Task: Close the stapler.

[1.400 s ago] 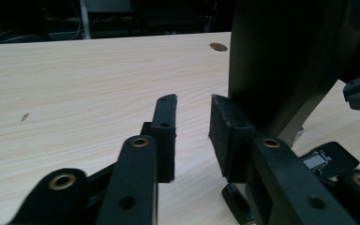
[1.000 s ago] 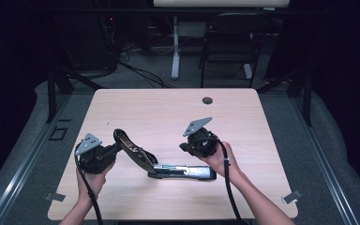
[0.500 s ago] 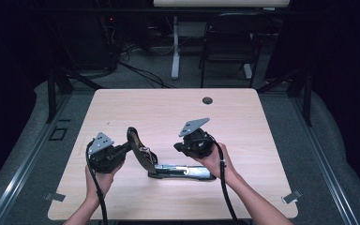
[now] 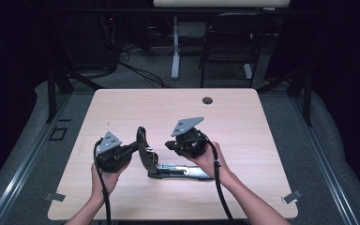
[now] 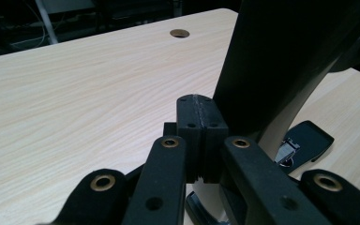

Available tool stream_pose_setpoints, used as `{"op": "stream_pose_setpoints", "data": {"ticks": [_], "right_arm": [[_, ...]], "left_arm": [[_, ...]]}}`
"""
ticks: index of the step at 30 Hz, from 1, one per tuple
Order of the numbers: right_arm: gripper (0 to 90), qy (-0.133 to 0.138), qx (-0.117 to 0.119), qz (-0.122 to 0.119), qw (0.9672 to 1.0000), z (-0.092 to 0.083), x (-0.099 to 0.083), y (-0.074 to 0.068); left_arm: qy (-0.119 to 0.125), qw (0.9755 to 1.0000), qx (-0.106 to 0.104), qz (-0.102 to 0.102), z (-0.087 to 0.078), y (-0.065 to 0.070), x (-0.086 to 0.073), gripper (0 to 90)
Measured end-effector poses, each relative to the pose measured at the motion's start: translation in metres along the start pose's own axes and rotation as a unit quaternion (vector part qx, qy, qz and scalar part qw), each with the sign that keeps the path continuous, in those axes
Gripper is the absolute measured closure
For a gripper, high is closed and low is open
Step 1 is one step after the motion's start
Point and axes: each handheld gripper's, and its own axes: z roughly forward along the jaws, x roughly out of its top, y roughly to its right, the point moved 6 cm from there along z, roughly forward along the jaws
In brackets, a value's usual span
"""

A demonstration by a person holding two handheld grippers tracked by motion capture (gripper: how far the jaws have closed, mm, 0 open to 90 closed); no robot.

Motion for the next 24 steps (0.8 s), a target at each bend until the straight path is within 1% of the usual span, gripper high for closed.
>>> {"op": "stream_pose_setpoints", "data": {"ticks": [1, 2, 3, 5, 6, 8, 9, 10, 11, 12, 13, 15, 16, 17, 21, 24], "right_arm": [[90.0, 0.000, 0.000, -0.003, 1.0000, 0.000, 0.003, -0.001], [90.0, 0.007, 0.000, -0.005, 1.0000, 0.000, 0.008, -0.004], [90.0, 0.010, 0.002, -0.009, 0.9999, -0.001, 0.012, -0.005], [90.0, 0.017, 0.004, -0.013, 0.9998, -0.001, 0.019, -0.009], [90.0, 0.018, 0.002, -0.018, 0.9997, -0.001, 0.022, -0.009], [90.0, 0.026, -0.001, -0.019, 0.9995, -0.004, 0.025, -0.009], [90.0, 0.039, -0.004, -0.017, 0.9991, -0.006, 0.026, -0.009], [90.0, 0.048, -0.008, -0.016, 0.9987, -0.010, 0.026, -0.008], [90.0, 0.056, -0.012, -0.017, 0.9982, -0.013, 0.023, -0.007], [90.0, 0.058, -0.014, -0.016, 0.9981, -0.015, 0.021, -0.007], [90.0, 0.060, -0.017, -0.013, 0.9980, -0.017, 0.017, -0.006], [90.0, 0.061, -0.015, -0.001, 0.9980, -0.019, 0.010, -0.003], [90.0, 0.063, -0.013, 0.004, 0.9979, -0.020, 0.007, -0.003], [90.0, 0.064, -0.010, 0.008, 0.9979, -0.021, 0.004, -0.002], [90.0, 0.067, 0.011, 0.031, 0.9972, -0.022, -0.004, 0.003], [90.0, 0.062, 0.000, 0.023, 0.9978, -0.024, -0.011, 0.006]], "left_arm": [[-0.001, 1.0000, -0.001, 0.001, 0.001, 0.001, 0.000, 89.7], [0.000, 1.0000, -0.002, 0.003, 0.003, 0.003, 0.000, 89.7], [-0.005, 1.0000, -0.006, 0.006, 0.003, 0.005, 0.000, 89.7], [-0.006, 0.9999, -0.009, 0.011, 0.006, 0.008, -0.001, 89.8], [-0.012, 0.9996, -0.016, 0.018, 0.007, 0.011, -0.002, 89.9], [-0.017, 0.9993, -0.024, 0.023, 0.009, 0.014, -0.002, 90.0], [-0.019, 0.9990, -0.030, 0.027, 0.011, 0.016, -0.003, 90.0], [-0.025, 0.9987, -0.031, 0.034, 0.013, 0.019, -0.004, 90.0], [-0.025, 0.9985, -0.033, 0.037, 0.014, 0.020, -0.004, 90.0], [-0.030, 0.9982, -0.036, 0.038, 0.015, 0.020, -0.005, 90.0], [-0.030, 0.9980, -0.040, 0.038, 0.016, 0.021, -0.005, 90.0], [-0.034, 0.9975, -0.046, 0.041, 0.017, 0.023, -0.006, 90.0], [-0.034, 0.9975, -0.046, 0.040, 0.018, 0.024, -0.007, 90.0], [-0.037, 0.9972, -0.047, 0.045, 0.019, 0.025, -0.007, 90.0], [-0.043, 0.9965, -0.055, 0.046, 0.020, 0.027, -0.008, 90.0], [-0.046, 0.9960, -0.056, 0.053, 0.019, 0.026, -0.008, 89.5]]}}
